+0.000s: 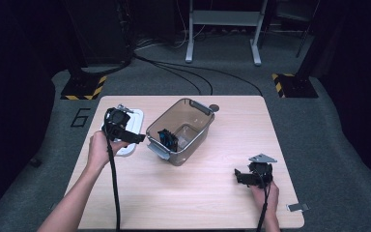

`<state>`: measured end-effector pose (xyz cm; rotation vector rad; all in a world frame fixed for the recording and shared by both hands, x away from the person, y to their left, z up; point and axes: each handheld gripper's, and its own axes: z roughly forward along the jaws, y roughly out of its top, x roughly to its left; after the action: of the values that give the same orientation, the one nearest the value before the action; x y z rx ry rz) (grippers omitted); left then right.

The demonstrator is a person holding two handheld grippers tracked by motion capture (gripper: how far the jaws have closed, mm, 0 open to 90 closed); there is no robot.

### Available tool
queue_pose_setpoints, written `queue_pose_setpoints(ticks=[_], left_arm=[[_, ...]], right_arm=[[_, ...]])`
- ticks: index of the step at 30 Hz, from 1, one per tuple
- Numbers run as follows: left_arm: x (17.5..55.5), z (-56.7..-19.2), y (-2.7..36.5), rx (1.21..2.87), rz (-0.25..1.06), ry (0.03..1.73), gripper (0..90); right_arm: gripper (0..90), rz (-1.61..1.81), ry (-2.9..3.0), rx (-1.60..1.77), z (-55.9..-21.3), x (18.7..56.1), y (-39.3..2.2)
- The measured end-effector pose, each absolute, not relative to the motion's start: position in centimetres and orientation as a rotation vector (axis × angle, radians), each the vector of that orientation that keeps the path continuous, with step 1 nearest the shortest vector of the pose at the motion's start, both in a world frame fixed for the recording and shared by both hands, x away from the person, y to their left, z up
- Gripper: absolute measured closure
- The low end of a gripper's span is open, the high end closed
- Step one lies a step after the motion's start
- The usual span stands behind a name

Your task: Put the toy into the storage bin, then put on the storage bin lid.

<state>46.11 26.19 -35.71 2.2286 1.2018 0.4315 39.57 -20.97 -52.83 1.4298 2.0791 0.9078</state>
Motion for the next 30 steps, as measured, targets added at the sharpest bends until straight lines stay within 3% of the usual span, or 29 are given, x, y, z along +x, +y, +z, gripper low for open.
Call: queue_pose_setpoints(ticks=[30], left_arm=[[50.4,-41.8,33.6,2.011,0.5,1.51,15.0]], right_arm=[[8.8,0.908,2.079,1.43,-52.8,39.6,-21.0]])
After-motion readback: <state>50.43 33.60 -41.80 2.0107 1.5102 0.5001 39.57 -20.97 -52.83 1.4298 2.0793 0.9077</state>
